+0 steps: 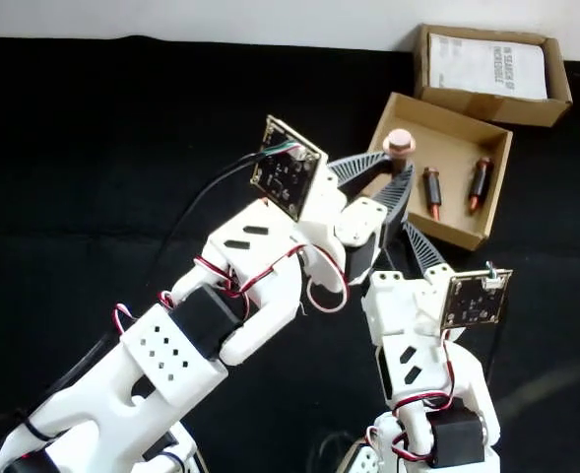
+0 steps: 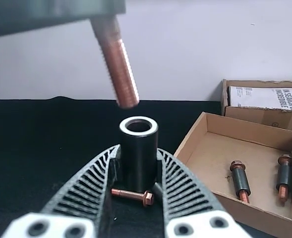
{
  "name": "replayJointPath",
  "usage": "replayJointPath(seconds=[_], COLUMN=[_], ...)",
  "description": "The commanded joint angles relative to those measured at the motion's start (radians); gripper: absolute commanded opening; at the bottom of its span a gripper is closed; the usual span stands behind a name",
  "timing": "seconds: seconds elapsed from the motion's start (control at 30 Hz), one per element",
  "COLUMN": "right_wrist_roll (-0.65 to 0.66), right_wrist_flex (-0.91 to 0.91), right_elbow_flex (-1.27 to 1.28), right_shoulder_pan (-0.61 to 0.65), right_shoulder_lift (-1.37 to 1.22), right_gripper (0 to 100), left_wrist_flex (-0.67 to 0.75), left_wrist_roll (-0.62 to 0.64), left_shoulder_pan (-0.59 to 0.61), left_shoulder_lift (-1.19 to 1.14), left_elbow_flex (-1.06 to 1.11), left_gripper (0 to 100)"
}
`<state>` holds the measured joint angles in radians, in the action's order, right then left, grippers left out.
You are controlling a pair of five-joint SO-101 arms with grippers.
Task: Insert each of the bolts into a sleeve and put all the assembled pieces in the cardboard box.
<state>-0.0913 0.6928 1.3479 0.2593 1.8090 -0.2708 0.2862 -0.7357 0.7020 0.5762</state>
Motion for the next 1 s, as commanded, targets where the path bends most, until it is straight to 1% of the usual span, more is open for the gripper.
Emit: replayJointPath(seconds=[0.0, 0.37, 0.53, 0.73, 0.97], right_wrist_roll=[-0.006, -0.006, -0.006, -0.006, -0.006], right_wrist_flex=[0.004, 0.004, 0.004, 0.004, 0.004], right_elbow_flex=[-0.004, -0.005, -0.007, -0.008, -0.007], right_shoulder_pan=[0.012, 0.012, 0.012, 0.008, 0.008], right_shoulder_lift=[0.015, 0.015, 0.015, 0.015, 0.015], right_gripper=[0.6, 0.6, 0.6, 0.6, 0.6], left_wrist_flex=[-0.018, -0.018, -0.02, -0.153, -0.158], left_wrist_roll=[-0.003, -0.002, -0.002, -0.005, -0.028], left_shoulder_pan=[-0.01, -0.015, -0.061, -0.091, -0.061], left_shoulder_lift=[-0.025, -0.081, -0.071, -0.07, -0.025], left_elbow_flex=[-0.022, 0.007, 0.07, 0.077, 0.019], left_gripper=[1, 1, 1, 1, 1])
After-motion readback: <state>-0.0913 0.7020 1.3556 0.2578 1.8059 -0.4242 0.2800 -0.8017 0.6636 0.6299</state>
